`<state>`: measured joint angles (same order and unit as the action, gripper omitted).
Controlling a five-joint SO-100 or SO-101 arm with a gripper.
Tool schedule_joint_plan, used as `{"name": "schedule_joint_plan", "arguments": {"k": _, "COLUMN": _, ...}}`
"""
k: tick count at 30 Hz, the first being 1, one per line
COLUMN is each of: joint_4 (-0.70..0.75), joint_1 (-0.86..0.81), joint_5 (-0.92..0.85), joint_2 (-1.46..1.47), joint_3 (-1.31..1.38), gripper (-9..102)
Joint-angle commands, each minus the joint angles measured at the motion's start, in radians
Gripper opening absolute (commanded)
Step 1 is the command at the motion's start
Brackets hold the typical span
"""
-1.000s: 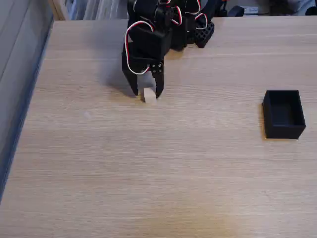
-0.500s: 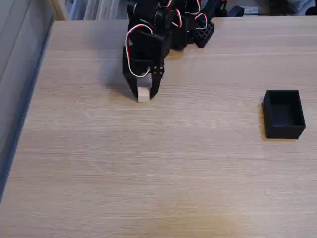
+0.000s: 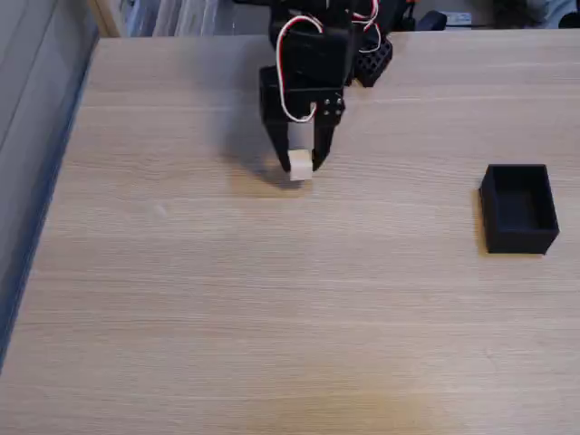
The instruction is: Pick a white block and place it in the black box.
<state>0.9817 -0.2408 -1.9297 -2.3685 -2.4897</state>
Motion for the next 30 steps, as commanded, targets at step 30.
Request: {"name": "schedule_joint_plan", "arguments": {"k": 30, "joint_4": -0.018, "joint_1": 0.859, "joint_5": 0.469, "joint_2": 0.305, "joint_3": 0.512, "gripper": 0}}
